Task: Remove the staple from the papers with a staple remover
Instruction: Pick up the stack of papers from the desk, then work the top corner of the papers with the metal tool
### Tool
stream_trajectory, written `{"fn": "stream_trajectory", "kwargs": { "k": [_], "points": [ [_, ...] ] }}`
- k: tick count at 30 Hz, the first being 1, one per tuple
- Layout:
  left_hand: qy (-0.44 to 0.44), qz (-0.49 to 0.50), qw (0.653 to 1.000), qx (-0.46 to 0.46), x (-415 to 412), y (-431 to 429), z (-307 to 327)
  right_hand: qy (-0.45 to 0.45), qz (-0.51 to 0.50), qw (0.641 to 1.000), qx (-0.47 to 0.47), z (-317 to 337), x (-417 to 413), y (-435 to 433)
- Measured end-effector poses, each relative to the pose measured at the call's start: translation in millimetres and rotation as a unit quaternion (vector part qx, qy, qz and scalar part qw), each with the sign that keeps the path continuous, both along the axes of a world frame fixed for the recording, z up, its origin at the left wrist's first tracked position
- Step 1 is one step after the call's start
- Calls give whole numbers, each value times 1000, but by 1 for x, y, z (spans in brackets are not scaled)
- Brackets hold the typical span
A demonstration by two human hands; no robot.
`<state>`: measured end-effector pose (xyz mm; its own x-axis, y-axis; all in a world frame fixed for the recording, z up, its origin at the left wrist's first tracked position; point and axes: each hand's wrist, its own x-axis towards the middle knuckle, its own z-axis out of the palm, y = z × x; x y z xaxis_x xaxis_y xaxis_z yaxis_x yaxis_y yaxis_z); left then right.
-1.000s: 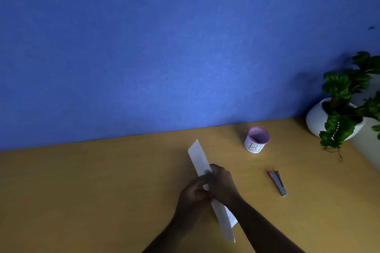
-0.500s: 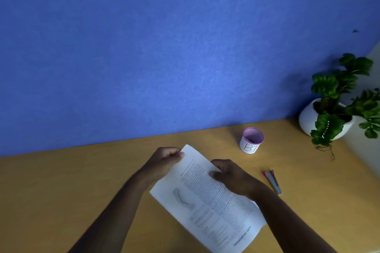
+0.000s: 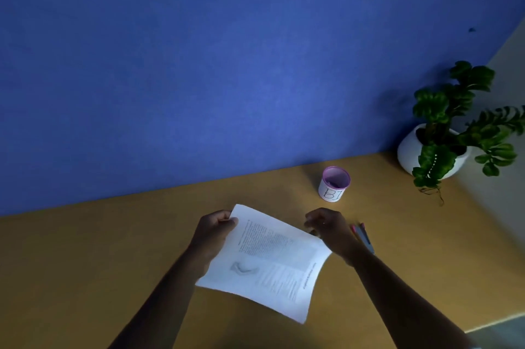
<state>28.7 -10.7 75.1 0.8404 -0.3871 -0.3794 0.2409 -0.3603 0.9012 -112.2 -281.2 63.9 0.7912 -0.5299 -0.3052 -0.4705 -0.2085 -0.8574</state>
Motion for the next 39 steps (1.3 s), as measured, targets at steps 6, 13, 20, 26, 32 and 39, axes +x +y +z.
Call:
{"fn": "stream_trajectory", "kwargs": {
  "k": [6,13,20,26,32,39],
  "points": [
    [-22,44,998,30,1,-2,-19,72,-127,971,-188,-36,-11,-43],
    [-8,57,998,26,-5,-5,-21,269,-182,923,-207,-56,-18,-77],
    [30,48,998,17,-9,-5,-16,336,-170,906,-194,-71,-18,-83],
    [69,53,996,20,-10,-6,-7,332,-147,907,-212,-86,-26,-87],
    [87,60,994,21,-18,-8,1,285,-171,925,-186,-76,-24,-84],
    [95,79,992,8,-29,-19,14,-72,-225,971,39,3,-8,-15]
  ]
}}
